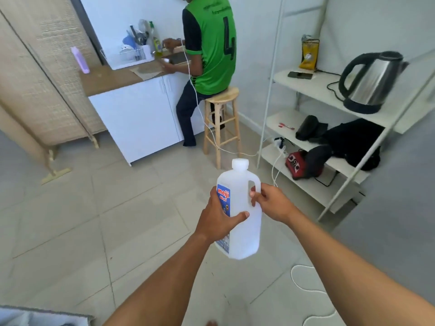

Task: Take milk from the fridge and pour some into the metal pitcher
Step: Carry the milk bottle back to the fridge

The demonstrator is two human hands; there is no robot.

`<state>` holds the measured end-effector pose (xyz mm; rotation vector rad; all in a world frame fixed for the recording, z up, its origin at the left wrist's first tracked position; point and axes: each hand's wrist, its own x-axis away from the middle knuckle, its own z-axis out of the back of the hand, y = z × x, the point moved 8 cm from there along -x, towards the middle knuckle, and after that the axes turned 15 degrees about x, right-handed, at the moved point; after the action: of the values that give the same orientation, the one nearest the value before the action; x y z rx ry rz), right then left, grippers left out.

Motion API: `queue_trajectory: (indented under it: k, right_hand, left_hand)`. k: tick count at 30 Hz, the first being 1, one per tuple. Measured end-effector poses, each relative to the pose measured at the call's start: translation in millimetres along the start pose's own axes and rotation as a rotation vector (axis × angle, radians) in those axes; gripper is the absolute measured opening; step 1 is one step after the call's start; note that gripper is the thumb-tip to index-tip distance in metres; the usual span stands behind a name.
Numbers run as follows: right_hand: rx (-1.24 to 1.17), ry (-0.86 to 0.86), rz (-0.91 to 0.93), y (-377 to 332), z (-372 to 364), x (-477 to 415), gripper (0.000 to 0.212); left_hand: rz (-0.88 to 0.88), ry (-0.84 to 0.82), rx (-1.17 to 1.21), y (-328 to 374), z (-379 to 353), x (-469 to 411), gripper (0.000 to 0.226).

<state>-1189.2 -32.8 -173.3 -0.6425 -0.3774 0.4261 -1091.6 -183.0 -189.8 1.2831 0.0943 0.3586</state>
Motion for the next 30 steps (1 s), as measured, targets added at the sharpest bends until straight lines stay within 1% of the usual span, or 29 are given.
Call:
queue_trajectory:
  k: [9,17,20,24,27,30]
  right_hand:
    - [0.023,0.155,-0.27,63.0,41.4,6.2,0.024]
    - [0.016,0.31,-0.461,109.0,78.5,33.2,0.032]
    - [-0.007,0.349,-0.519,121.2,86.0,43.1,0.029]
    - [0.015,0.362,-0.594,139.4,95.5,55.1,0.018]
    - [-0.003,0.356,-0.666,162.8,101.6,59.6,0.021]
    - [0.0,0.346,-0.677,175.7,113.0,52.6,0.023]
  left_hand:
    - [-0.023,-0.279,-0.08,20.9,-65.9,-60.2,0.093]
    - [-0.103,-0.539,-0.107,48.7,-133.5,-86.8,0.08]
    - [-0.117,-0.597,-0.122,52.3,-153.7,-90.9,0.079]
    - [-0.143,-0.668,-0.165,59.1,-182.5,-102.1,0.084]
    - [-0.157,-0.713,-0.185,60.6,-207.8,-108.9,0.085]
    - [-0.153,-0.707,-0.164,62.6,-225.1,-117.9,0.086]
